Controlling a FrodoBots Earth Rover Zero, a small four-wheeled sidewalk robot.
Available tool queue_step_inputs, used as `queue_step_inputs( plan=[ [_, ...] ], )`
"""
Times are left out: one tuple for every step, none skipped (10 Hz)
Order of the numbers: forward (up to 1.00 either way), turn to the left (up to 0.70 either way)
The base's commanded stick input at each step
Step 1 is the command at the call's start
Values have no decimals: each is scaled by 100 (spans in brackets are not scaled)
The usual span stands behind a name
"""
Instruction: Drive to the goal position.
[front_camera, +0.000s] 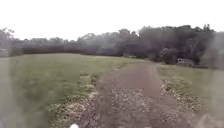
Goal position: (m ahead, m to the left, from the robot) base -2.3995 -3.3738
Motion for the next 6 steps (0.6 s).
queue_step_inputs(
  plan=[
    [85,-34],
    [85,-34],
    [85,-34],
    [85,-13],
    [85,0],
    [85,0]
  ],
)
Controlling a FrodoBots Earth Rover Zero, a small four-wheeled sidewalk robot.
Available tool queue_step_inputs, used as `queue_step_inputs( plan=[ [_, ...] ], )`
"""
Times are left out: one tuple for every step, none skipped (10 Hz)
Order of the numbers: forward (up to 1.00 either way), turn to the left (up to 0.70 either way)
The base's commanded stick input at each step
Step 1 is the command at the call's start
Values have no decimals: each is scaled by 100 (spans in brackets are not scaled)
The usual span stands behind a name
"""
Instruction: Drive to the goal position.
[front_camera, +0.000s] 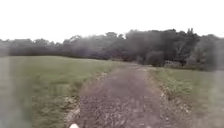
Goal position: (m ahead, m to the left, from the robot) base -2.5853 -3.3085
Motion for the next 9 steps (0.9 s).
queue_step_inputs(
  plan=[
    [85,0],
    [85,0],
    [85,0],
    [85,0],
    [85,0],
    [85,0],
    [85,0],
    [85,0],
    [85,0]
  ],
)
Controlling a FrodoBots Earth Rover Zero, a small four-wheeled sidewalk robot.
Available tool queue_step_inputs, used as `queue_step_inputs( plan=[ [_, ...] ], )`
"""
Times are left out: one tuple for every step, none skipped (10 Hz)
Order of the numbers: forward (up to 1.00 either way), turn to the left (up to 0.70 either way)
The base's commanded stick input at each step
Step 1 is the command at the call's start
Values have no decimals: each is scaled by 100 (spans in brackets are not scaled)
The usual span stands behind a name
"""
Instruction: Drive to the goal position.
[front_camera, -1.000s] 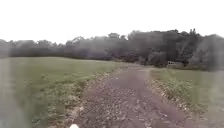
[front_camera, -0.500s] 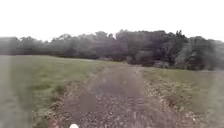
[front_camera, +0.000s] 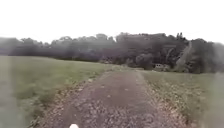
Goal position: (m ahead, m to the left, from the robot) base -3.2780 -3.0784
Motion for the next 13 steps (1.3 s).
queue_step_inputs(
  plan=[
    [85,0],
    [85,0],
    [85,0],
    [85,-1],
    [85,-2],
    [85,-2],
    [85,-2],
    [85,-2],
    [85,-5],
    [85,-25],
    [85,-34],
    [85,-34],
    [85,-34]
  ],
)
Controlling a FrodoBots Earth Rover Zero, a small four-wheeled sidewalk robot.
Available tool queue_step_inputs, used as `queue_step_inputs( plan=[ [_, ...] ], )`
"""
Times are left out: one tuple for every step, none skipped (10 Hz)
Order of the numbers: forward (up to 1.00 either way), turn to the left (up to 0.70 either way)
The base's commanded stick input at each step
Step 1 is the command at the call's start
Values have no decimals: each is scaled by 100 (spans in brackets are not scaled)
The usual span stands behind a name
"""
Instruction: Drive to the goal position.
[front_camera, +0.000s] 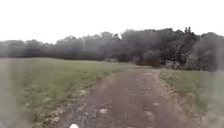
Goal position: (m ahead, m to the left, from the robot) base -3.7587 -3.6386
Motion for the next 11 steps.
queue_step_inputs(
  plan=[
    [85,-34],
    [85,-34],
    [85,-34],
    [85,-25],
    [85,-3],
    [85,0],
    [85,0],
    [85,0],
    [85,0],
    [85,-1],
    [85,-3]
  ],
)
